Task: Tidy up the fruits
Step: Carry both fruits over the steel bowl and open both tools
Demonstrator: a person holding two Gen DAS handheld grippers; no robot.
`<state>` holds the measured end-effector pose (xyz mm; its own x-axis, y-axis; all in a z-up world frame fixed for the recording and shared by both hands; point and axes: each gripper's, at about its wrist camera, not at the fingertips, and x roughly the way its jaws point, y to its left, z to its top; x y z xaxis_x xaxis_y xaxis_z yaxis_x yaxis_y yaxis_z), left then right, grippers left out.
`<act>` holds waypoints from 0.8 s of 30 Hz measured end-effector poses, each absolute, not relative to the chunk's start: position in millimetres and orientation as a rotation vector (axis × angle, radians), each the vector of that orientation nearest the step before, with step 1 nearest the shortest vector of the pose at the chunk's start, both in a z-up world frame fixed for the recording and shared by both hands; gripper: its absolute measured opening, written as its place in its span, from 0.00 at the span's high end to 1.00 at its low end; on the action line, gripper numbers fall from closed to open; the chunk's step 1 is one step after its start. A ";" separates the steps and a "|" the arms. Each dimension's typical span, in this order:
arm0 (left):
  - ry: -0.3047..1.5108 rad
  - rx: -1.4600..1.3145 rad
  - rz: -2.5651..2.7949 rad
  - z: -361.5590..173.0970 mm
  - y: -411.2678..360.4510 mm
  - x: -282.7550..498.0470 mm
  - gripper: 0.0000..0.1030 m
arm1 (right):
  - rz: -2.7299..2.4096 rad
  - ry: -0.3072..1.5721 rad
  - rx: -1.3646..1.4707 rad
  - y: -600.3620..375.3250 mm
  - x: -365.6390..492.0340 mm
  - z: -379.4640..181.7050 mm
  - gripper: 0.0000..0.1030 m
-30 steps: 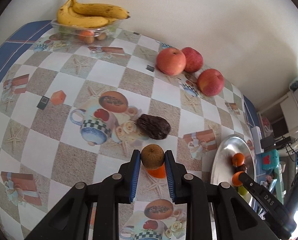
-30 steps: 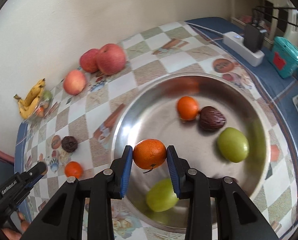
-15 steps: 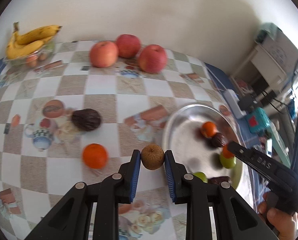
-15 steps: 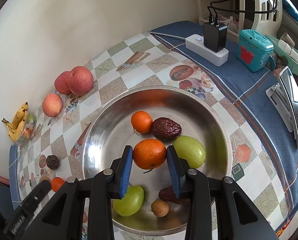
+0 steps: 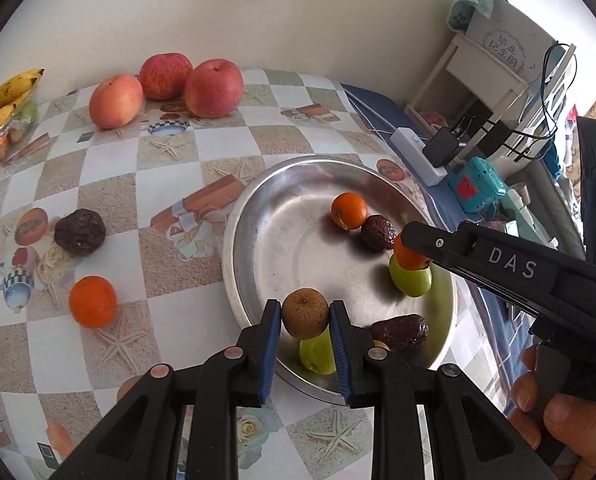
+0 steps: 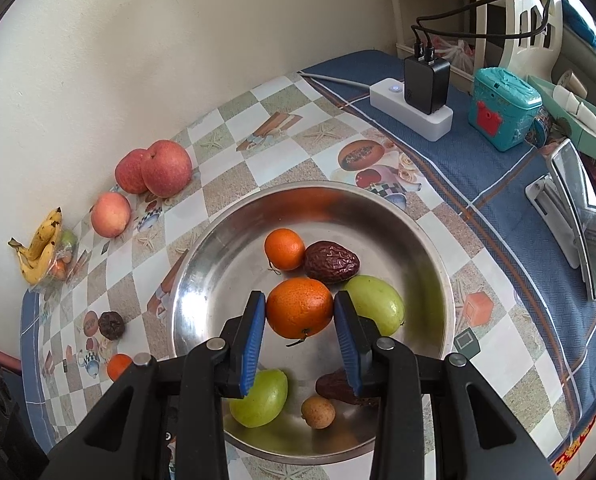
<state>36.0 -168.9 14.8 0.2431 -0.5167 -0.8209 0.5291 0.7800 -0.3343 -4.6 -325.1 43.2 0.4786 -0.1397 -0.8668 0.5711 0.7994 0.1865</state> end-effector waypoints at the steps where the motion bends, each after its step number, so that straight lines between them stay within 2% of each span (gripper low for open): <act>1: 1.121 0.010 -0.711 13.9 -168.2 36.5 0.73 | -0.455 0.988 0.493 -324.7 -4.1 42.5 0.64; 24: 1.174 -0.001 -0.617 4.4 -153.5 48.5 0.71 | -0.434 1.027 0.481 -319.4 0.2 35.0 0.64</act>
